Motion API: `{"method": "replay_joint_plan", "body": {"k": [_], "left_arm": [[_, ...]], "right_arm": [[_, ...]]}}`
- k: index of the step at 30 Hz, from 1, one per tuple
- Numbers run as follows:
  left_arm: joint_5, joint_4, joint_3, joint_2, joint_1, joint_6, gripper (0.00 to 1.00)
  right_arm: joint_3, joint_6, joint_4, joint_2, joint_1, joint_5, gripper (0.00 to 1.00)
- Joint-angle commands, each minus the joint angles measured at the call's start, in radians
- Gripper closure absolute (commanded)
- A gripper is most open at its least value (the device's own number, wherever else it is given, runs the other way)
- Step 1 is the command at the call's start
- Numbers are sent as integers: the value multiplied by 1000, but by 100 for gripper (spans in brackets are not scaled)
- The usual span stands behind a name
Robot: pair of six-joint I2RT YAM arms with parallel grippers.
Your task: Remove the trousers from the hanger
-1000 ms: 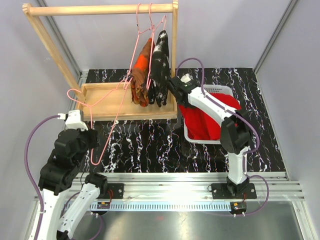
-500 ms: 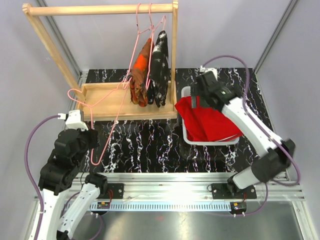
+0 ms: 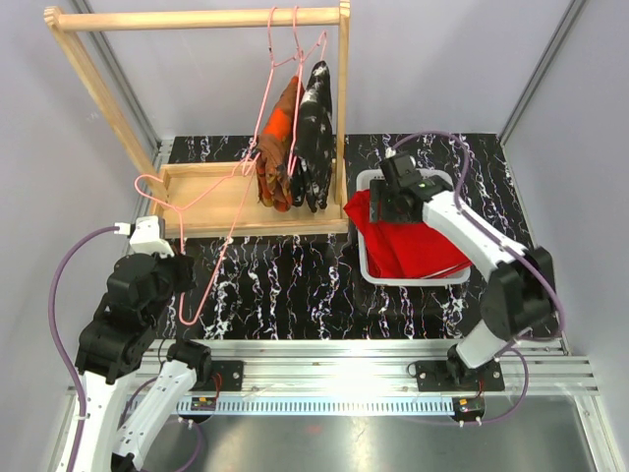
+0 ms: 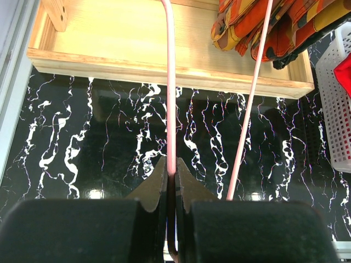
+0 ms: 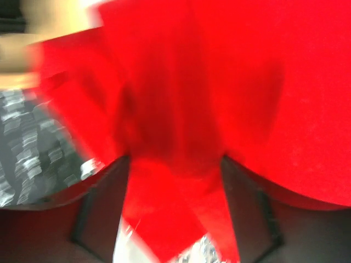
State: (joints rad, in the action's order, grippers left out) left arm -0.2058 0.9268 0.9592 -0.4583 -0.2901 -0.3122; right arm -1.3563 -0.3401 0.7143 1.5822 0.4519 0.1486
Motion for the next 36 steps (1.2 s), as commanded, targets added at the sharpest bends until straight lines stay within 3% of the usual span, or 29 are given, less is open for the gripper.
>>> {"method": "replay_joint_plan", "body": {"k": [1,3,9,13,16,21,25,31,36], "left_arm": [[11,-37,36,-6,-6,-7,100],[-17,-22,72,-6,-6,-7,100],[-86,15,173,-42,-6,-7,100],[-102,29,202,-42,-6,-2,100],[-116,41,211,-43,-6,2,100],[-142,52,234,-59,-6,12,100],[-145,52,263,-66,-6,12,100],[-152,44,285,-81,-6,12,100],[-193,63,377,-137,-6,21,100]], "right_arm": [[16,-56,-32,96,7,185,29],[17,-62,-35,171,5,206,34],[8,-56,-70,361,-7,192,32],[-32,-46,-55,407,-19,226,23],[-43,-54,-58,351,-27,238,21],[-72,-50,-61,116,-32,175,16],[-69,-59,20,-55,-35,259,14],[207,-166,14,-263,-84,253,21],[406,-224,-59,-283,-206,128,28]]}}
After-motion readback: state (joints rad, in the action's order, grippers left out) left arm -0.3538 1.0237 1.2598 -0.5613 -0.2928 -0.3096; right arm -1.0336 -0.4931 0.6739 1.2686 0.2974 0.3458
